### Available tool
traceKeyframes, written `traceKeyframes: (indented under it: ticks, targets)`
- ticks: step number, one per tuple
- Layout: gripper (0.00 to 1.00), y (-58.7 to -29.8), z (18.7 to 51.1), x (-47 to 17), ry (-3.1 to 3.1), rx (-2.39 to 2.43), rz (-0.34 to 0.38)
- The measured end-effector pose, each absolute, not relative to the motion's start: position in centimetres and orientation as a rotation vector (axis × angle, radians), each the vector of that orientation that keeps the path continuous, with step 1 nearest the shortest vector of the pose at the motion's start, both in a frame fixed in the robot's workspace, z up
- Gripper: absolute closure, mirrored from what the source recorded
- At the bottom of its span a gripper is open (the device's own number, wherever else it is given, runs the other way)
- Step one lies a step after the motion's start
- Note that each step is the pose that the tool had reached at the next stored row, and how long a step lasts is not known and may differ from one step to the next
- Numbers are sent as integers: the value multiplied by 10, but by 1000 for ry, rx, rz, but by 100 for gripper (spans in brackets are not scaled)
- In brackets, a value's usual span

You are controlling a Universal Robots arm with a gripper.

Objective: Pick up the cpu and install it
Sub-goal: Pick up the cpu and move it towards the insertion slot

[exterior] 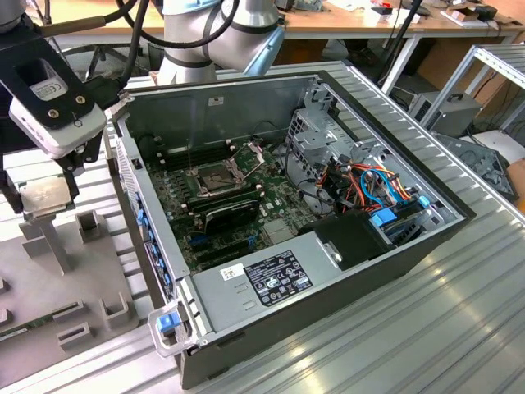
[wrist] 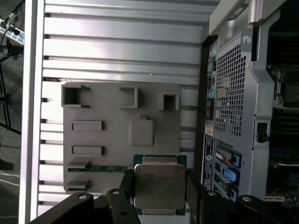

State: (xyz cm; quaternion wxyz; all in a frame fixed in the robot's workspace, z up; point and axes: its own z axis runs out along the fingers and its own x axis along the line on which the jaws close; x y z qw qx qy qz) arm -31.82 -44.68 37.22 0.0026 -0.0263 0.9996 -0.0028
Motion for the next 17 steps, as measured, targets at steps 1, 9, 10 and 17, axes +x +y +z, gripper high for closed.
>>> traceKeyframes:
  ticks: [1,9,10,17]
  targets:
    - [45,-447,372,-317,3135,-83,-9]
    - [45,-447,372,-299,3135,-82,-9]
    - [45,-447,372,-297,3135,-82,-9]
    - [45,-447,372,-285,3135,-83,-9]
